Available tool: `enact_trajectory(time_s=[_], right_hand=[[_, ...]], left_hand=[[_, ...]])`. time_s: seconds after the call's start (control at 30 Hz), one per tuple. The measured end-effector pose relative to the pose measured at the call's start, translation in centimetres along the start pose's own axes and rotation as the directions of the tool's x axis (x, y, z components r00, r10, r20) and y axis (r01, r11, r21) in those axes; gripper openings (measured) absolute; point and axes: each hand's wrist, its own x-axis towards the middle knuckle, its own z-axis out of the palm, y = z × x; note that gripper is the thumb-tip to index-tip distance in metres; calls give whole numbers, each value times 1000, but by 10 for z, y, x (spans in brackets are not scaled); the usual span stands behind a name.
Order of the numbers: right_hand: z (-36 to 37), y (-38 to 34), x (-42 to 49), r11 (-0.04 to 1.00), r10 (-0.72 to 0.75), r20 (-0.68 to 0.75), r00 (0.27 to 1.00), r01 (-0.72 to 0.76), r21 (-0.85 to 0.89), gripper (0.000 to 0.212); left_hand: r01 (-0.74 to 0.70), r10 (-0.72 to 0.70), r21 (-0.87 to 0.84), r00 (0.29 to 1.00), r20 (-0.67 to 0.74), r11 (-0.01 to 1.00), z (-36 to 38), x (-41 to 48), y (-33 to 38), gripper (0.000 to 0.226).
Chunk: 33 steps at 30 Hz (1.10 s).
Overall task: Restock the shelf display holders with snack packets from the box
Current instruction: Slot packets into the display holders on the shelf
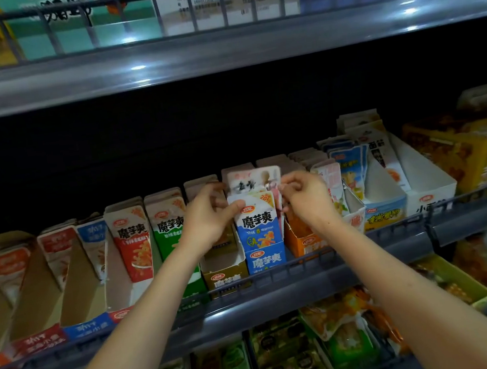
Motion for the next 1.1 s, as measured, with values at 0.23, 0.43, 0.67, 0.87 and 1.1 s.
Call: enact_trajectory(time_s=[0.23, 0.43, 0.67, 0.87, 1.1], right_hand=[[-30, 0, 5, 945, 179, -328, 928, -69, 319, 18], [-65, -2, -6, 980, 118, -435, 893, -33, 198, 11], [-77, 4, -32, 977, 177, -436, 882, -105, 186, 16], [-60, -16, -61, 944, 253, -268, 930, -176, 280, 17], [5, -54, -108, 946, 233, 19, 972, -232, 227, 17]], left_hand=[[21, -20, -36, 999, 36, 999, 8, -8, -11, 30], [94, -96, -25, 993, -75, 995, 17, -2, -3, 12], [114, -105, 99, 990, -94, 989, 27, 1, 6, 23], [186, -186, -5, 983, -13, 983, -9, -10, 13, 35], [232, -183, -300, 966, 182, 925, -71, -92, 20, 13]])
